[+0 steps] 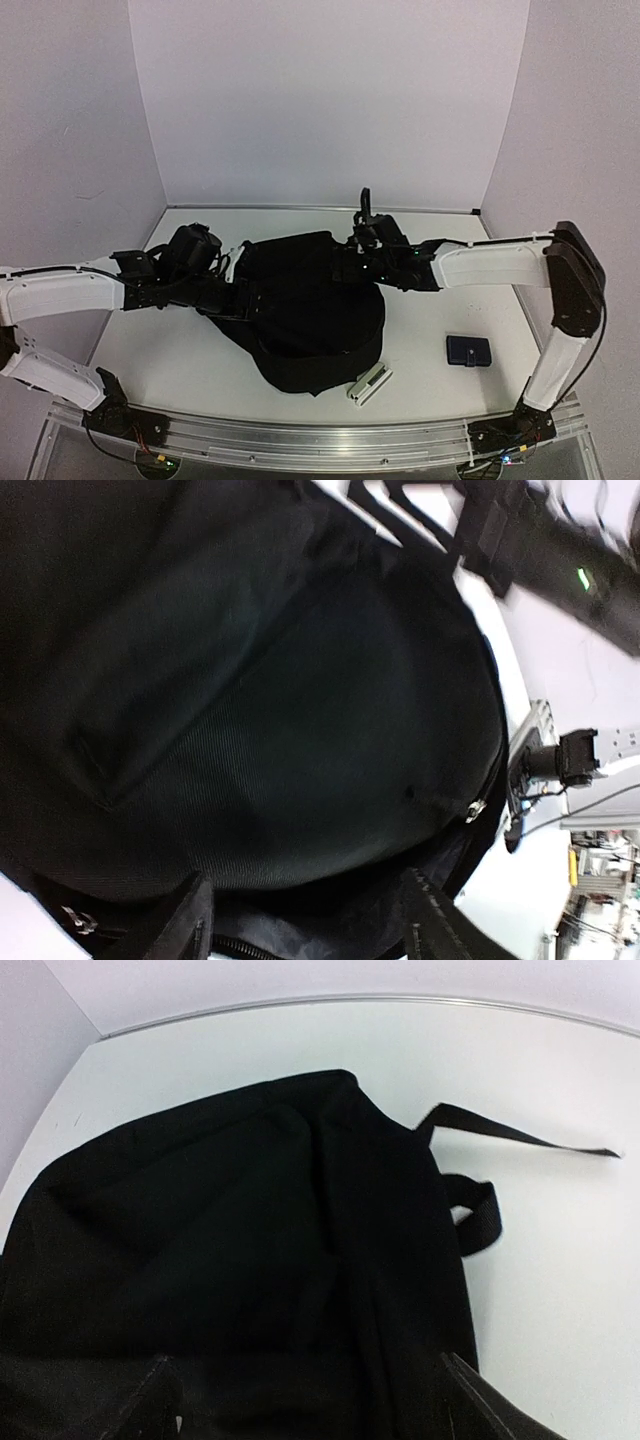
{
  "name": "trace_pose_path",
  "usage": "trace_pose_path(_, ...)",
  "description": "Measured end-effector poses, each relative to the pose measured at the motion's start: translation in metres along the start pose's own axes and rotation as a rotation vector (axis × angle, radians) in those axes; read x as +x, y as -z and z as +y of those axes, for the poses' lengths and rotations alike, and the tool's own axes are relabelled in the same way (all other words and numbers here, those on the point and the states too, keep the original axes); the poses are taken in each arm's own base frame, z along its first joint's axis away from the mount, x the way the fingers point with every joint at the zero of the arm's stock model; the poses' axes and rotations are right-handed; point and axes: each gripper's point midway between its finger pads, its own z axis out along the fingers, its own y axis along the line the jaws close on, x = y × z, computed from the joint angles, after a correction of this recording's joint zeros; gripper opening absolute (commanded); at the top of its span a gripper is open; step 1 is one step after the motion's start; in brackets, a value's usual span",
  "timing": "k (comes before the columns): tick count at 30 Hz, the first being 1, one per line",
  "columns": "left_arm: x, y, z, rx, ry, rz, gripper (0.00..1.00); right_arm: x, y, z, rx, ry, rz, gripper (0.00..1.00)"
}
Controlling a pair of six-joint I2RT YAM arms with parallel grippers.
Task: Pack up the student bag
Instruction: Adjust the student bag at the center of the board.
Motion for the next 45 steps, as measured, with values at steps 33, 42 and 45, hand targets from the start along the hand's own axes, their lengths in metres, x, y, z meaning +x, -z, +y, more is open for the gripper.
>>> trace_pose_path(33,0.062,-0.047,-0.095,0.188,-0.232,0.212,0.43,0.141,0.131,0.027,-0.204,-0.540,0.360,0.49)
trace_pose_path(42,0.093,-0.050,-0.113,0.214,-0.230,0.276,0.29,0.164,0.146,0.045,-0.223,-0.577,0.406,0.32)
trace_pose_path(45,0.097,-0.053,-0.112,0.209,-0.222,0.289,0.29,0.170,0.151,0.050,-0.227,-0.585,0.408,0.17)
